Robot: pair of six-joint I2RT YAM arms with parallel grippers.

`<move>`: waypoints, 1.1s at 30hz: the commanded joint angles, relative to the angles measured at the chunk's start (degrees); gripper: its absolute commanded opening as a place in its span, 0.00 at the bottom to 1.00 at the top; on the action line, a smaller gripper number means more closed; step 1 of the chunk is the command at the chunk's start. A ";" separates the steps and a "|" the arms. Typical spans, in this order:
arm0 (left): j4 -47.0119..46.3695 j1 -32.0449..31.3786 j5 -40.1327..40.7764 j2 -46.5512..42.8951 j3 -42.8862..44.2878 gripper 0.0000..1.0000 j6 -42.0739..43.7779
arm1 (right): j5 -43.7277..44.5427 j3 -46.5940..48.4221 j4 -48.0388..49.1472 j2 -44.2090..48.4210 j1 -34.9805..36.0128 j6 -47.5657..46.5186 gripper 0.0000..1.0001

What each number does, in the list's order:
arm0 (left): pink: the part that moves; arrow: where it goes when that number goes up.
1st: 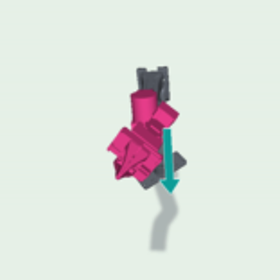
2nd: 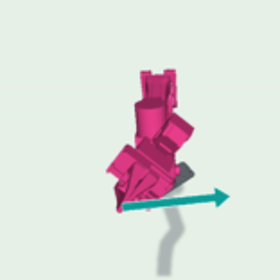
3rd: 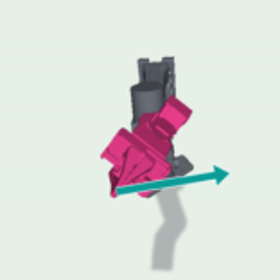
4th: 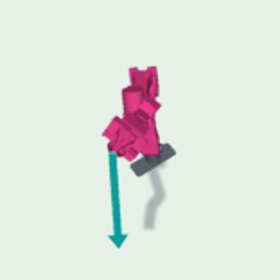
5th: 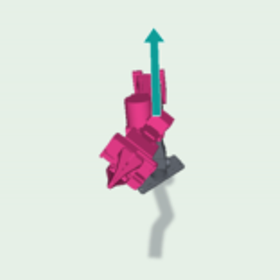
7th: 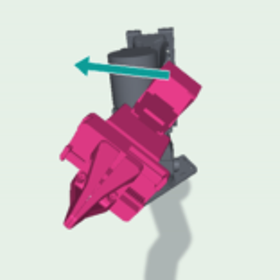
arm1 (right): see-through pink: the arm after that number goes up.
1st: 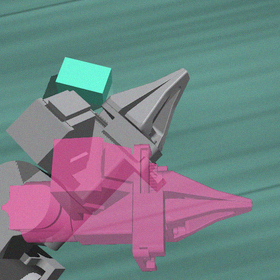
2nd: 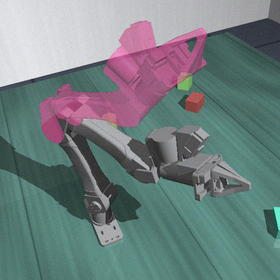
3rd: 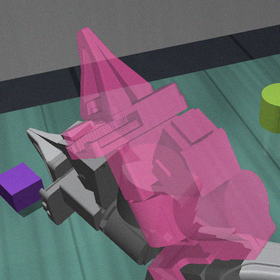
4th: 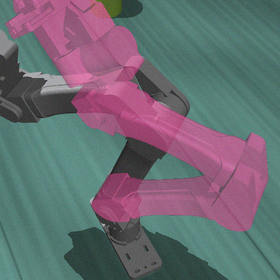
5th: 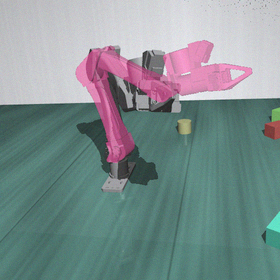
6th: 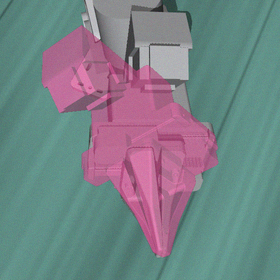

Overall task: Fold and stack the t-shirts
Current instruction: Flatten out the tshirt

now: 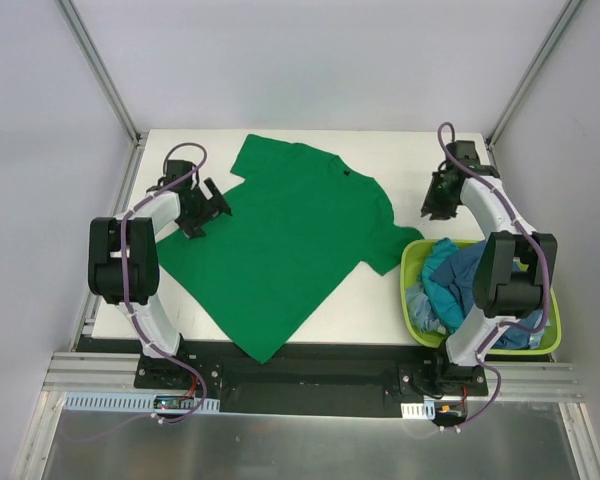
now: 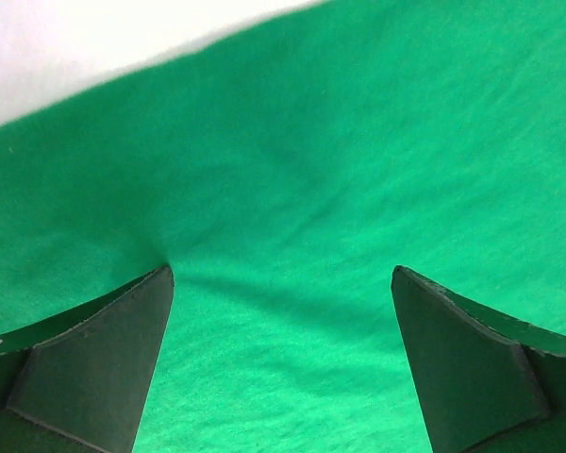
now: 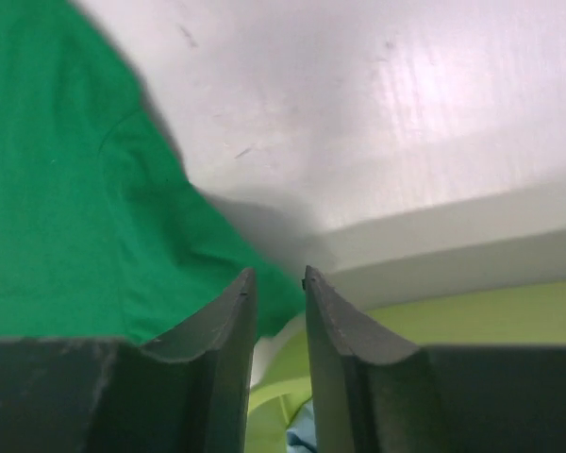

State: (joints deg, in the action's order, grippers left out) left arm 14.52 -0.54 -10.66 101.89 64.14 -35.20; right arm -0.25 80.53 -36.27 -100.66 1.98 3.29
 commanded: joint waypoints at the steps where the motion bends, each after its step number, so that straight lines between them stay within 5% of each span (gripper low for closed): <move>1: 3.84 1.68 0.90 0.16 7.13 0.99 4.61 | -0.10 -2.31 -1.61 2.13 -1.72 -4.76 0.51; 5: 5.42 1.85 0.99 -2.12 9.77 0.99 5.85 | -3.78 -0.47 0.84 3.80 -1.80 -5.31 0.66; 9: 5.78 1.77 -5.93 -6.34 5.66 0.99 3.66 | -8.26 3.57 5.68 2.41 4.68 -8.21 0.96; 16: 3.86 -4.02 -4.38 -13.11 -10.16 0.99 -2.68 | -8.54 18.67 5.95 -14.27 16.03 -4.53 0.96; 22: 3.23 -2.28 -0.59 -8.65 -10.18 0.99 -4.70 | -7.75 25.12 5.68 -23.96 19.55 1.89 0.96; 26: 4.36 -1.66 1.16 -0.48 -3.17 0.99 -4.26 | -8.36 20.13 7.00 -23.19 19.64 2.86 0.96; 33: 9.45 -1.84 -0.68 16.65 19.66 0.99 -4.44 | -10.38 -7.72 17.37 -8.70 20.78 7.16 0.96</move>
State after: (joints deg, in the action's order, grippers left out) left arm 21.56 -2.52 -12.99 108.86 72.47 -40.14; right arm -8.62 85.36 -21.15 -117.64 21.82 5.89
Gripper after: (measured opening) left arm 0.990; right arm 0.963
